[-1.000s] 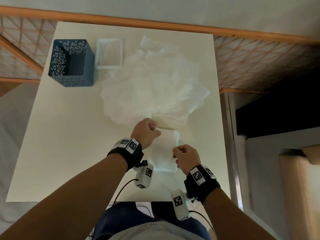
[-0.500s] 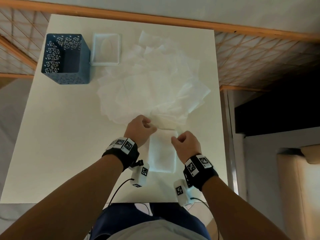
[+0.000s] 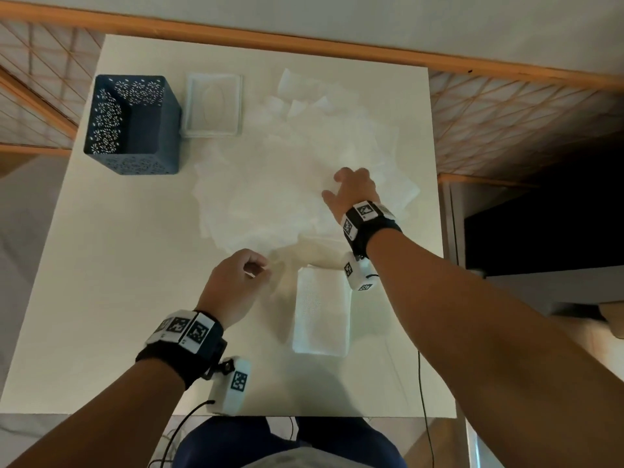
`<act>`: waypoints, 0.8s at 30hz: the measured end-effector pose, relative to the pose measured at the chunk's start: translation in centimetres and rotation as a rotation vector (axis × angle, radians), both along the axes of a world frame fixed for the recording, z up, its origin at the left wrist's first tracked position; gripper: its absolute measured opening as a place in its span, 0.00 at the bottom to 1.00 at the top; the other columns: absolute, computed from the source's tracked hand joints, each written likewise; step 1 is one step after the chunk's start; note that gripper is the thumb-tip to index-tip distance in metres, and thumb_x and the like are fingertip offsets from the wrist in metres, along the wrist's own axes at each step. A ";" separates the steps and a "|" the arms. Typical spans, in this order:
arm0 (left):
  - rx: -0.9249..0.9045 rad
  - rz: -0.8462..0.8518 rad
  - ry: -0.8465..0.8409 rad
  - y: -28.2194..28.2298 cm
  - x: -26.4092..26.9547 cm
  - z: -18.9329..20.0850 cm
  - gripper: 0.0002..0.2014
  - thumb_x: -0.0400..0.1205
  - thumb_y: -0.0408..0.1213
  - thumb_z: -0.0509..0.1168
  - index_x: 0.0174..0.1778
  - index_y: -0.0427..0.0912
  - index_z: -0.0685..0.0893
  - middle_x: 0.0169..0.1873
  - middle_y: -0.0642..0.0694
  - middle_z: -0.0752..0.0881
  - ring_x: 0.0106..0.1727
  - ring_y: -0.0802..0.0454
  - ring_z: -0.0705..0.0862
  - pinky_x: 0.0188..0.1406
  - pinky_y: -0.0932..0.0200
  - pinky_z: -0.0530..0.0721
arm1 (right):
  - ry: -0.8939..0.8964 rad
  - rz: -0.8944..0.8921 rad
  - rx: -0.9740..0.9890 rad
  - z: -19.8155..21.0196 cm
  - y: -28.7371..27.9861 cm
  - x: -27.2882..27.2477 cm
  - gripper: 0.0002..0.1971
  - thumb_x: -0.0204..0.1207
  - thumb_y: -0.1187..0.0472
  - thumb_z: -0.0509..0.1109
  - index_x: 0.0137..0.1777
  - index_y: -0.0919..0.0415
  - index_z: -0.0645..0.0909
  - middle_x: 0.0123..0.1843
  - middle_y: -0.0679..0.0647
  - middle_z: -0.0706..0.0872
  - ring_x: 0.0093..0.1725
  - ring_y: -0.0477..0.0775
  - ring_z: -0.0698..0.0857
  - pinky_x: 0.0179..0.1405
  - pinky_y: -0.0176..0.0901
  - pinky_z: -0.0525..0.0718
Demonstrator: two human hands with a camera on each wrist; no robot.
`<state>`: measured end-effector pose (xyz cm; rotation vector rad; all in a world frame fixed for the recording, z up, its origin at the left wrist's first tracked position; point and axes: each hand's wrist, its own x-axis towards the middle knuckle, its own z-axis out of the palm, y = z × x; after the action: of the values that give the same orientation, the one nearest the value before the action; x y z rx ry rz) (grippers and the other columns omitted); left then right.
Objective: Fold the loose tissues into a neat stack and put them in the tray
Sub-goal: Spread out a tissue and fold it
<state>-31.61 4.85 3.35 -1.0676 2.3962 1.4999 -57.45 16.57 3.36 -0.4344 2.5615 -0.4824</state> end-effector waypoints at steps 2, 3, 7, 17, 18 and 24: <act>0.009 -0.016 -0.010 0.2 0.1 -0.1 0.06 0.83 0.46 0.74 0.53 0.52 0.87 0.45 0.57 0.90 0.45 0.66 0.86 0.45 0.65 0.80 | 0.089 0.215 0.048 -0.7 -0.8 0.4 0.24 0.83 0.49 0.74 0.77 0.52 0.78 0.76 0.58 0.73 0.74 0.62 0.75 0.68 0.54 0.81; 0.008 -0.026 -0.012 0.3 0.1 -0.2 0.06 0.83 0.45 0.74 0.53 0.52 0.87 0.46 0.57 0.89 0.46 0.66 0.86 0.45 0.66 0.80 | 0.135 0.314 0.058 -1.0 -1.1 0.8 0.25 0.82 0.48 0.75 0.77 0.52 0.79 0.77 0.57 0.72 0.76 0.62 0.73 0.72 0.56 0.78; 0.012 -0.028 -0.010 0.5 -0.3 -0.7 0.05 0.82 0.44 0.74 0.52 0.51 0.88 0.45 0.57 0.90 0.46 0.66 0.86 0.46 0.67 0.78 | 0.185 0.526 0.102 -1.9 -2.4 1.5 0.32 0.78 0.43 0.77 0.81 0.50 0.76 0.87 0.53 0.66 0.86 0.61 0.64 0.86 0.60 0.59; 0.044 0.051 -0.047 -1.3 -1.7 -1.7 0.03 0.83 0.45 0.72 0.49 0.52 0.88 0.45 0.55 0.92 0.48 0.59 0.89 0.51 0.56 0.86 | 0.167 0.533 0.141 -2.2 -3.2 1.8 0.07 0.84 0.65 0.69 0.58 0.58 0.85 0.85 0.55 0.68 0.77 0.61 0.74 0.62 0.56 0.86; 0.044 0.085 -0.065 -1.8 -2.3 -2.0 0.04 0.83 0.46 0.71 0.49 0.52 0.87 0.45 0.55 0.92 0.49 0.56 0.90 0.51 0.54 0.86 | 0.170 0.531 0.135 -2.3 -3.2 1.8 0.06 0.84 0.65 0.69 0.57 0.58 0.85 0.84 0.55 0.69 0.77 0.61 0.74 0.61 0.55 0.87; -0.004 0.251 -0.081 -4.4 -6.9 -1.5 0.22 0.84 0.54 0.65 0.35 0.38 0.83 0.32 0.43 0.88 0.36 0.44 0.86 0.42 0.47 0.84 | 0.150 0.365 -0.055 -2.2 -2.1 2.4 0.04 0.87 0.58 0.69 0.57 0.54 0.85 0.79 0.55 0.74 0.75 0.59 0.74 0.59 0.48 0.83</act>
<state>-38.53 0.48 1.81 -1.4459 2.2811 1.4895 -55.08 14.43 1.18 -0.9680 2.5317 -0.3977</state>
